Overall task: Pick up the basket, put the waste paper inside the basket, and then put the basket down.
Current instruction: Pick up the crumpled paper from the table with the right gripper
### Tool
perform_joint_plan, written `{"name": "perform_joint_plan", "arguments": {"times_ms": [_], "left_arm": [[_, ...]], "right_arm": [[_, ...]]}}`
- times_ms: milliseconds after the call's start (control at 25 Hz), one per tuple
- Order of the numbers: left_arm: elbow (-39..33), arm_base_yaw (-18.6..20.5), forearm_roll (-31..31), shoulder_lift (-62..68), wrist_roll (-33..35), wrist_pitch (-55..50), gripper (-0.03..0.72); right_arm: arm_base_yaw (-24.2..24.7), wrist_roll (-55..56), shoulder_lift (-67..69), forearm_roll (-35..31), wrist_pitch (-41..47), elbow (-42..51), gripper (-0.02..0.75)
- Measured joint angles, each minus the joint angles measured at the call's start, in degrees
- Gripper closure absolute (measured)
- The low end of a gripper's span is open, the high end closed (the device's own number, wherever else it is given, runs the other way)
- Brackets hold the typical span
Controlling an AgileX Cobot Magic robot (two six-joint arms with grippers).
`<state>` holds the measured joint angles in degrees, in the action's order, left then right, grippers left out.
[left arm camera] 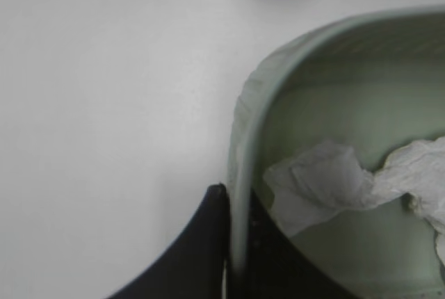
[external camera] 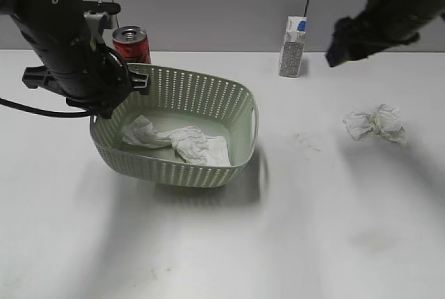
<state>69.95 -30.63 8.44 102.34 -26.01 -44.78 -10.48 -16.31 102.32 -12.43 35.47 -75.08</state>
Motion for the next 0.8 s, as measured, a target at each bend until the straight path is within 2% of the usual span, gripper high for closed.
{"name": "perform_joint_plan", "arguments": {"times_ms": [120,200,520,720,800], "left_arm": [[0.0,0.0,0.0,0.0,0.0,0.0,0.688],[0.0,0.0,0.0,0.0,0.0,0.0,0.688],[0.0,0.0,-1.7,0.0,0.0,-0.06,0.688],[0.0,0.0,-2.88,0.0,0.0,-0.36,0.688],[0.0,0.0,-3.08,0.0,0.0,-0.47,0.688]], "right_arm": [[5.22,0.18,1.57,-0.45,-4.47,4.72,0.145],[6.98,0.38,3.22,-0.51,-8.27,7.51,0.145],[7.39,0.41,11.99,0.95,-20.92,8.69,0.146],[7.39,0.72,15.38,3.24,-22.5,8.82,0.148],[7.39,0.83,16.18,3.43,-22.5,8.86,0.172]]}}
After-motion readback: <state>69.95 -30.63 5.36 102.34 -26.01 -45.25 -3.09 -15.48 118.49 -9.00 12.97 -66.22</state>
